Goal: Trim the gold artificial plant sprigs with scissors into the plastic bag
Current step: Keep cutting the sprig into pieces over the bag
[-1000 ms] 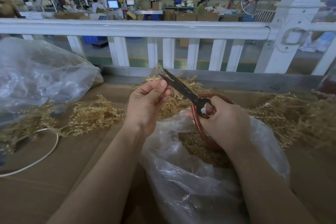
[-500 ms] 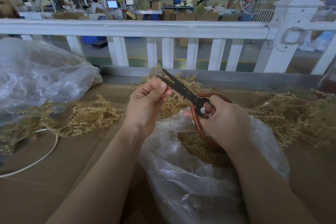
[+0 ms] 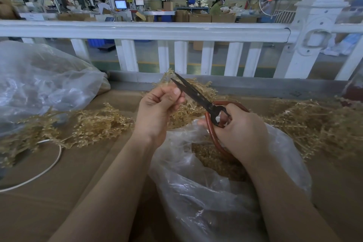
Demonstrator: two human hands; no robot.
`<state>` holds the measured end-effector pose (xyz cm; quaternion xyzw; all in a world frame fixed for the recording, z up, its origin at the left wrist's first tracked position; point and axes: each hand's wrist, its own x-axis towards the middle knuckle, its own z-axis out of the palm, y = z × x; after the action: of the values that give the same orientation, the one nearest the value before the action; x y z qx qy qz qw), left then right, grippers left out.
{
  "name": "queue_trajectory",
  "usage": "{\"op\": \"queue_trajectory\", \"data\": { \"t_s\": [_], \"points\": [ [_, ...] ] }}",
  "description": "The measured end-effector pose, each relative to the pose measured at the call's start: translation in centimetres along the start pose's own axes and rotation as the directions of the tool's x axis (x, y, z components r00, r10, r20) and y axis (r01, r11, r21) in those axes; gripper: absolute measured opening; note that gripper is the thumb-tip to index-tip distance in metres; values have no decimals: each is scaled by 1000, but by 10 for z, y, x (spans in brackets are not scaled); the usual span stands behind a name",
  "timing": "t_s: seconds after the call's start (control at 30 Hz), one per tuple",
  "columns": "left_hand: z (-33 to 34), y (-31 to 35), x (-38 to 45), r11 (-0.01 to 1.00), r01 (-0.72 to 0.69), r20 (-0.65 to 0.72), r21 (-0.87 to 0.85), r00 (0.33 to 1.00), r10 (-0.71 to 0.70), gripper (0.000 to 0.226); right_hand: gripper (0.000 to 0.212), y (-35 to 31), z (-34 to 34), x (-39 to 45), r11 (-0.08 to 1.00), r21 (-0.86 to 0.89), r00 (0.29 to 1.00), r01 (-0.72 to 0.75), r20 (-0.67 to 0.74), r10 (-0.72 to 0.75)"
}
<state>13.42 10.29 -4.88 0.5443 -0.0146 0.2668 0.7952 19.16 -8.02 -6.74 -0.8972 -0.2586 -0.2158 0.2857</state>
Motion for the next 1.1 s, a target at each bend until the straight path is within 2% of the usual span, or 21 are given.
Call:
{"op": "queue_trajectory", "data": {
  "t_s": [0.1, 0.2, 0.33, 0.6, 0.8, 1.1],
  "points": [
    [1, -3, 2, 993, -50, 13, 110, 999, 49, 4, 74, 2, 0, 1, 1000, 7, 1000, -14, 19, 14],
    [0, -6, 2, 979, -80, 31, 187, 997, 75, 8, 68, 2, 0, 2, 1000, -5, 1000, -7, 19, 7],
    [-1, -5, 0, 959, -114, 98, 258, 991, 91, 14, 69, 3, 1, 2, 999, -40, 1000, 7, 9, -7],
    [-2, -5, -1, 955, -87, 86, 283, 994, 65, 16, 68, 8, 1, 3, 995, -102, 999, 6, 44, -2],
    [0, -1, -3, 965, -63, 134, 256, 991, 30, 18, 56, 6, 1, 3, 996, -94, 1000, 6, 26, -4],
    [2, 0, -3, 972, -60, 155, 228, 988, 24, 17, 63, 7, 1, 0, 998, -42, 999, 36, 6, -36]
  ]
}}
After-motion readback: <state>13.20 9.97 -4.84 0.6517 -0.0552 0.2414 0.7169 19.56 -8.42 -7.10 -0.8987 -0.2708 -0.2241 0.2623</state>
